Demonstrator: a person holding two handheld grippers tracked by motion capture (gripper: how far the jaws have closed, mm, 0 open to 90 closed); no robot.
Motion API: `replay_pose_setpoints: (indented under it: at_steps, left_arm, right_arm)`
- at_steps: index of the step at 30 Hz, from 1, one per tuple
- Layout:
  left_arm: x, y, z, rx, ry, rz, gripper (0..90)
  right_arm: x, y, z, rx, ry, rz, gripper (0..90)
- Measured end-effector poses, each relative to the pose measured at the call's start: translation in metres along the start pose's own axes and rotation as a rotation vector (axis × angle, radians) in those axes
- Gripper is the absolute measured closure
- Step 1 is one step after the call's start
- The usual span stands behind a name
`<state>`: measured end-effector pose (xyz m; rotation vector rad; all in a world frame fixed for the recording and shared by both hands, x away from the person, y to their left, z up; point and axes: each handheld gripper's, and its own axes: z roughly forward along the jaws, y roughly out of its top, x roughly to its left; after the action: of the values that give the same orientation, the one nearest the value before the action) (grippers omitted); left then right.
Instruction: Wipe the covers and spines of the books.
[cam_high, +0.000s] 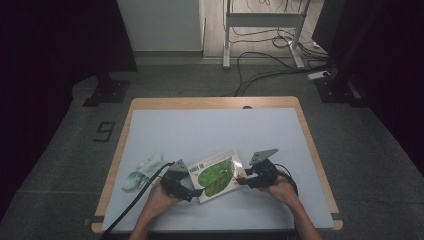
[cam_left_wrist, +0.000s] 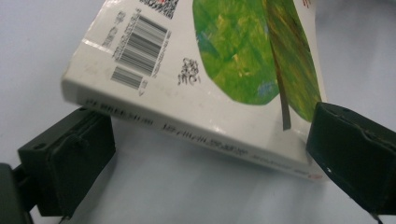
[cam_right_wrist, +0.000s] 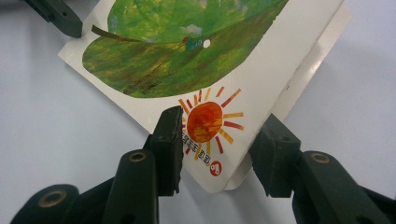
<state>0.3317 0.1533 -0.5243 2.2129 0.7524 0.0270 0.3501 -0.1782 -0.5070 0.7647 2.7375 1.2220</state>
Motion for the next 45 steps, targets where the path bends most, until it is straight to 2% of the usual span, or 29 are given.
replay_pose_setpoints:
  at_steps: [2,4,9,11,15,19,28,36,40,45]
  left_arm:
    - [-0.002,0.001,0.000,-0.006,0.005,0.014,1.1]
    - [-0.003,0.002,0.000,-0.007,0.013,0.024,1.4]
    - [-0.004,0.003,-0.002,-0.016,0.025,0.042,2.4]
    - [-0.006,0.004,-0.003,-0.023,0.037,0.051,4.1]
    - [-0.007,0.004,-0.004,-0.024,0.044,0.058,5.8]
    - [-0.009,0.005,-0.007,-0.032,0.040,0.072,12.0]
    - [-0.015,0.005,-0.010,-0.026,0.044,0.046,20.7]
    - [-0.010,0.010,-0.016,-0.076,0.051,-0.005,35.6]
    - [-0.009,0.012,-0.020,-0.083,0.073,-0.004,38.6]
    - [-0.009,0.017,-0.027,-0.099,0.117,0.023,44.3]
  right_arm:
    - [-0.001,0.000,0.000,-0.003,0.005,0.009,55.3]
    - [-0.002,-0.001,-0.002,-0.006,0.005,0.021,51.3]
    - [-0.002,0.001,0.000,0.000,-0.037,0.021,43.2]
    - [-0.003,0.001,0.004,0.017,-0.057,0.023,36.8]
    - [-0.005,0.003,0.007,-0.006,-0.061,0.062,32.4]
    - [-0.007,0.005,0.011,0.006,-0.063,0.079,29.9]
    - [-0.010,0.007,0.017,-0.014,-0.041,0.123,29.1]
    - [-0.009,0.010,0.015,-0.039,-0.048,0.139,30.1]
    - [-0.010,0.013,0.016,-0.062,-0.067,0.140,32.0]
    - [-0.009,0.018,0.015,-0.093,-0.098,0.130,34.4]
